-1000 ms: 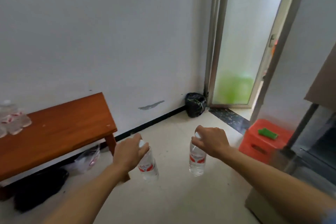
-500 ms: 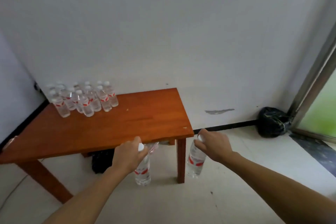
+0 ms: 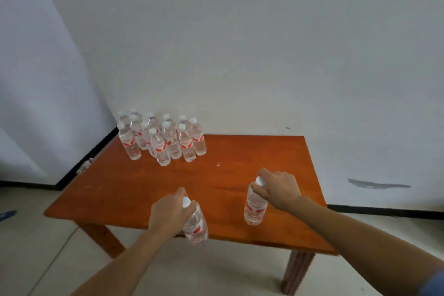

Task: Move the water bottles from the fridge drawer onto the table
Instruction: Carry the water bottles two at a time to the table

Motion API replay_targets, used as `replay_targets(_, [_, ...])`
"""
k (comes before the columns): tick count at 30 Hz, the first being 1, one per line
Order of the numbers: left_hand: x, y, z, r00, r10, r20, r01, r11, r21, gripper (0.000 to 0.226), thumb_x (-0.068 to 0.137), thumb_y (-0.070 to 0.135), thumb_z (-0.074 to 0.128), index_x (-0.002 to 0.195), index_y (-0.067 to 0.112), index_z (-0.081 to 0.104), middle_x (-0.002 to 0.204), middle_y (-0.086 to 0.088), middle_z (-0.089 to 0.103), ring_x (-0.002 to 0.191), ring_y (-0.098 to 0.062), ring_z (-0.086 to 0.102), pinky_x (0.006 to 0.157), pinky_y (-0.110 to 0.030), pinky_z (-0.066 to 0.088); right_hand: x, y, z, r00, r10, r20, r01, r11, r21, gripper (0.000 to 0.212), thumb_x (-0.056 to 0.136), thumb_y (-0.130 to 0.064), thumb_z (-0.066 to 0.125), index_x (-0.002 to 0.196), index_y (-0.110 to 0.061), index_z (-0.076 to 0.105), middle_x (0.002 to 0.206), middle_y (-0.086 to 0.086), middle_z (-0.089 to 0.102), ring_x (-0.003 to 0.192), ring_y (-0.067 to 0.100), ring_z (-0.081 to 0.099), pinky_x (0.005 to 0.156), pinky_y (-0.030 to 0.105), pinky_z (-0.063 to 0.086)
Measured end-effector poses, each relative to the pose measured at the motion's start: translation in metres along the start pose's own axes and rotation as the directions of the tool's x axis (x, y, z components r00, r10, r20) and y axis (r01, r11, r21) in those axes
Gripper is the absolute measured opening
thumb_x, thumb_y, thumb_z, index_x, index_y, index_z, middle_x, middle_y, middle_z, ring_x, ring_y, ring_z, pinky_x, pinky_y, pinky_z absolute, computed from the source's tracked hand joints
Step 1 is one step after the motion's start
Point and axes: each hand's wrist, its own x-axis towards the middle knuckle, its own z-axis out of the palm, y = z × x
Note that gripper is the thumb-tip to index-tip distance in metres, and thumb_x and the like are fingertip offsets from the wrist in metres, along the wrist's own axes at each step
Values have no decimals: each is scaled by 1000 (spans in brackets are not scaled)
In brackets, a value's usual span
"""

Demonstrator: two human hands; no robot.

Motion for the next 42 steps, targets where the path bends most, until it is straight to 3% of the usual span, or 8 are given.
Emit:
replay_targets(5, [58,-28,7,997,-81,19,82,995,-50,27,93,52,44,100,26,47,82,10,59,72,-7,56,58,-21,37,85,-15,11,997,-71,42,71,997,0,44,94,-60,38,112,-23,53,81,-11,55,66,7,53,49,19,33])
replay_targets(9, [118,-58,14,993,-114,-6,114,992,-60,25,93,51,46,95,26,48,79,12,59,69,-6,58,59,-19,42,149,-25,26,997,-64,45,63,998,13,46,92,-61,40,114,-23,53,80,-11,55,67,7,55,50,20,35])
replay_targets(17, [255,-123,40,999,12,45,-9,998,-60,35,93,47,47,117,22,51,95,7,64,78,-8,58,65,-21,42,268,-59,73,998,-8,57,6,999,40,42,92,-60,42,111,-25,55,82,-11,56,67,6,52,49,18,29])
replay_targets(21, [318,-150,44,992,111,66,-106,991,-77,29,93,47,49,109,22,49,94,6,64,81,-11,59,69,-25,43,326,-84,91,995,34,92,-40,997,62,42,92,-60,43,111,-25,55,93,-8,64,73,8,57,59,20,43])
replay_targets(24, [361,-168,48,986,158,59,-153,985,-85,27,93,47,49,107,23,48,92,6,63,77,-10,56,66,-23,42,359,-100,104,994,44,100,-50,997,56,40,93,-58,43,110,-24,54,93,-7,65,72,9,55,57,22,37])
replay_targets(30, [401,-192,70,974,202,101,-194,977,-85,30,92,50,48,109,24,47,80,7,58,69,-11,56,60,-24,45,397,-119,130,990,47,134,-51,998,26,40,92,-59,43,104,-23,54,88,-6,65,71,11,57,58,25,43])
replay_targets(35, [413,-202,76,965,230,123,-219,971,-95,29,94,46,47,112,24,48,80,9,57,70,-10,57,61,-25,47,405,-124,140,991,63,121,-72,995,74,36,93,-55,45,109,-24,52,93,-7,64,69,11,51,51,21,26])
replay_targets(42, [421,-190,51,938,348,1,-347,934,86,41,97,49,34,118,19,51,110,1,58,88,-12,59,70,-27,54,387,-118,133,977,123,177,-154,972,177,47,92,-49,54,132,-26,44,111,-4,62,85,14,59,69,27,48])
